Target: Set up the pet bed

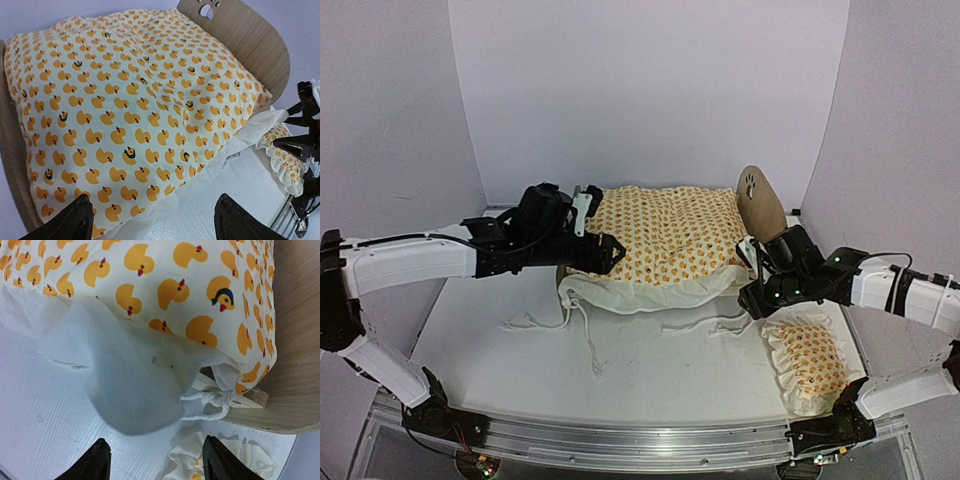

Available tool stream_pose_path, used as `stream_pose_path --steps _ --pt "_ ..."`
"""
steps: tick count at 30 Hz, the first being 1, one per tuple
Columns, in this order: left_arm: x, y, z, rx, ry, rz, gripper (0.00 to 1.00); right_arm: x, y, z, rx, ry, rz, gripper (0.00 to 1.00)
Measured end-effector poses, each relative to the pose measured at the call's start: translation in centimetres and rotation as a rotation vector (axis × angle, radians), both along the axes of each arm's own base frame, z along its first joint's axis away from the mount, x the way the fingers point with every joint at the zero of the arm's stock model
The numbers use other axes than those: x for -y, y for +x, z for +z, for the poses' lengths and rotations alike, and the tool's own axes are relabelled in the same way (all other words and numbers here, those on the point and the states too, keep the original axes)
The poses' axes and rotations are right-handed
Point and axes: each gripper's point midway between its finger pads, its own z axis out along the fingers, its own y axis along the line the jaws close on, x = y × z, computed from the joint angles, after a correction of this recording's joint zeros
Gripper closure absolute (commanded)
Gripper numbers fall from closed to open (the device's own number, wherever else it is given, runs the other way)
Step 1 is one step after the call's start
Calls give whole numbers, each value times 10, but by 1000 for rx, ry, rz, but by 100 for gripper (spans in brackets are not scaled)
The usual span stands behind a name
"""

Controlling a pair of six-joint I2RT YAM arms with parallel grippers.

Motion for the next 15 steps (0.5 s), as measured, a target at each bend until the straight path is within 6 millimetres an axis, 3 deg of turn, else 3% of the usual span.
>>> stream_pose_path --steps 3,7,11,15 --pt "10 12 -32 -67 32 11 25 -8 10 4 60 43 5 57" --pt "6 30 -68 -126 84 50 35 -20 28 14 147 100 -2 76" --pt "-6 45 -86 -138 126 102 38 -26 41 18 198 118 -14 98" --pt "-14 56 -95 -130 156 147 43 -20 42 16 193 82 -35 100"
